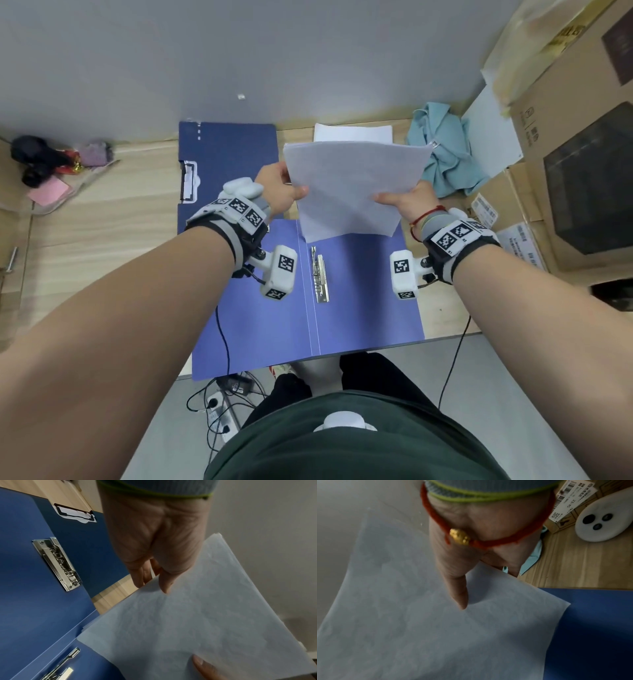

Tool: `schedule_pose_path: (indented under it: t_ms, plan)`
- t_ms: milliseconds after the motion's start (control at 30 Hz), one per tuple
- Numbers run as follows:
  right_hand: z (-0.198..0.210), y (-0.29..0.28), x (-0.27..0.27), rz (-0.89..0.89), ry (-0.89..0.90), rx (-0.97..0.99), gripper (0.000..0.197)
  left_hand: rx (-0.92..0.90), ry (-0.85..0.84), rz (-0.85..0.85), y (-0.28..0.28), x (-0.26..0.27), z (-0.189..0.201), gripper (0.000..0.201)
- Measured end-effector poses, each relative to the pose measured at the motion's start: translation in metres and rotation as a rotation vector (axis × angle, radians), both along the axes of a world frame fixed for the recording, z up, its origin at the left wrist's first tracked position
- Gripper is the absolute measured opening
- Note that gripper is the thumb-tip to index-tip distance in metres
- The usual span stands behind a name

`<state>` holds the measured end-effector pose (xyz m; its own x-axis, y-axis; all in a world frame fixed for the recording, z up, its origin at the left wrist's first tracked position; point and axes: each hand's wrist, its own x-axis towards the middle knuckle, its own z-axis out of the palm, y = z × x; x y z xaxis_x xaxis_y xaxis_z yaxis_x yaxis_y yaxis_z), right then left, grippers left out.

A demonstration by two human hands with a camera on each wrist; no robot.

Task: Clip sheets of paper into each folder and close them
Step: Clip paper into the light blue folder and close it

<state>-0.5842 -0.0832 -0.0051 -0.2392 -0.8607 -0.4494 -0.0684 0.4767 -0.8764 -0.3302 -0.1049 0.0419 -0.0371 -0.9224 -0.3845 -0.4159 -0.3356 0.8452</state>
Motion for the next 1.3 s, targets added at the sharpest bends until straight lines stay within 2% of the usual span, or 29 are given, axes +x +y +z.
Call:
schedule_pose_path:
  t_ms: [133,333,467,600,700,833,900,1033,1133,1300]
  plan:
    - [0.000,-0.001,-0.002,-0.016,-0.006,-0.007,0.045,-0.057,-0.101,-0.030,-0.001,-0.009,0.002,0.027]
    - [-0.003,0.003,-0.008,-0.036,-0.024,0.002,0.042,-0.139,-0.089,-0.086,0.000,-0.019,0.008,0.027]
    - [-0.009,0.009,-0.012,0.004,0.009,0.035,0.044,-0.062,-0.140,-0.144,0.004,-0.021,0.001,0.020]
    - [-0.008,0.008,-0.014,0.018,0.043,0.029,0.041,-0.032,-0.162,-0.129,0.009,-0.023,-0.003,0.013]
    - [-0.012,0.008,-0.016,0.037,0.072,0.049,0.041,-0.025,-0.203,-0.133,0.009,-0.023,-0.007,0.020]
    - [-0.013,0.011,-0.018,0.030,0.143,0.056,0.036,0.005,-0.277,-0.191,0.012,-0.024,-0.016,0.015]
    - [-0.012,0.008,-0.020,0.030,0.200,0.058,0.032,-0.013,-0.287,-0.163,0.011,-0.026,-0.015,0.022]
    - [-0.010,0.005,-0.023,0.161,0.295,0.104,0.055,0.030,-0.240,-0.084,0.008,-0.037,-0.009,0.037]
    - [-0.011,0.013,-0.021,0.251,0.305,0.161,0.047,0.114,-0.249,-0.038,0.014,-0.044,-0.018,0.040]
    - [-0.032,0.034,-0.027,0.310,0.353,0.318,0.060,0.222,-0.290,-0.069,0.033,-0.043,-0.043,0.042]
